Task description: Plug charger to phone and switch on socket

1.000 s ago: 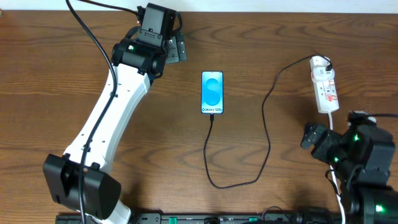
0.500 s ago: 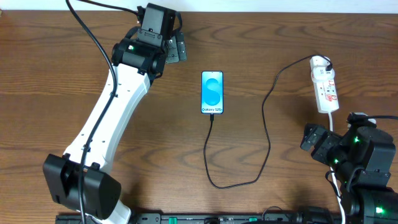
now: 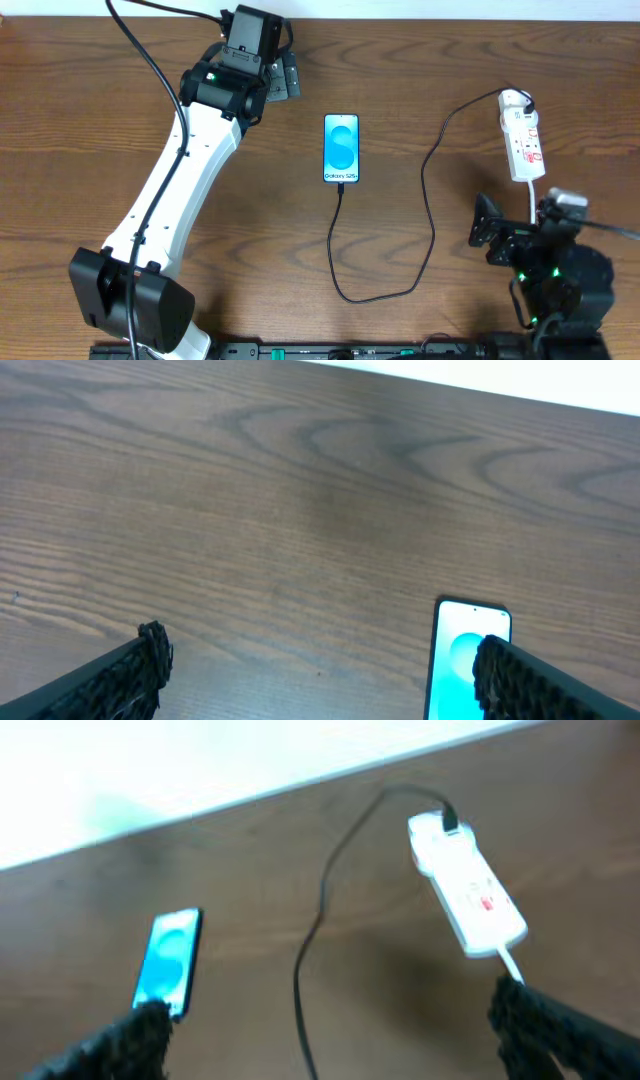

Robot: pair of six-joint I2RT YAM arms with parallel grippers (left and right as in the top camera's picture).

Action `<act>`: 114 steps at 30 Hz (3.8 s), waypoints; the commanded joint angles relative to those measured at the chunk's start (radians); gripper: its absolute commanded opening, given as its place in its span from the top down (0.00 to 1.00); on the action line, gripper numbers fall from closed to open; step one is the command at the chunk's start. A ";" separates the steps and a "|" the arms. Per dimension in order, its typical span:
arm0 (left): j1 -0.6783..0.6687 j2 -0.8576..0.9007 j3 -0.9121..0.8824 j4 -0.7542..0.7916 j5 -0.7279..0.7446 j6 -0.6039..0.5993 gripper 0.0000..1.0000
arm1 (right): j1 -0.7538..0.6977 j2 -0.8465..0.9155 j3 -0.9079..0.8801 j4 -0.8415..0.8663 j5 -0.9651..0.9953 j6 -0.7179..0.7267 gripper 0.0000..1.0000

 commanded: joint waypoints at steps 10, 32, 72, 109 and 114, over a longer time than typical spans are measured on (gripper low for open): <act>0.005 0.004 -0.004 -0.001 -0.016 0.010 0.02 | 0.053 -0.340 -0.410 0.417 -0.068 -0.193 0.01; 0.005 0.004 -0.004 -0.001 -0.016 0.010 0.02 | 0.051 -0.375 -0.573 0.492 0.052 -0.219 0.01; 0.005 0.004 -0.004 -0.002 -0.020 0.010 0.02 | 0.051 -0.374 -0.573 0.492 0.048 -0.240 0.01; 0.143 -0.710 -0.894 0.291 0.214 0.298 0.02 | 0.051 -0.374 -0.573 0.492 0.048 -0.240 0.01; 0.154 -0.830 -1.054 0.424 0.270 0.377 0.02 | 0.051 -0.374 -0.573 0.492 0.048 -0.240 0.01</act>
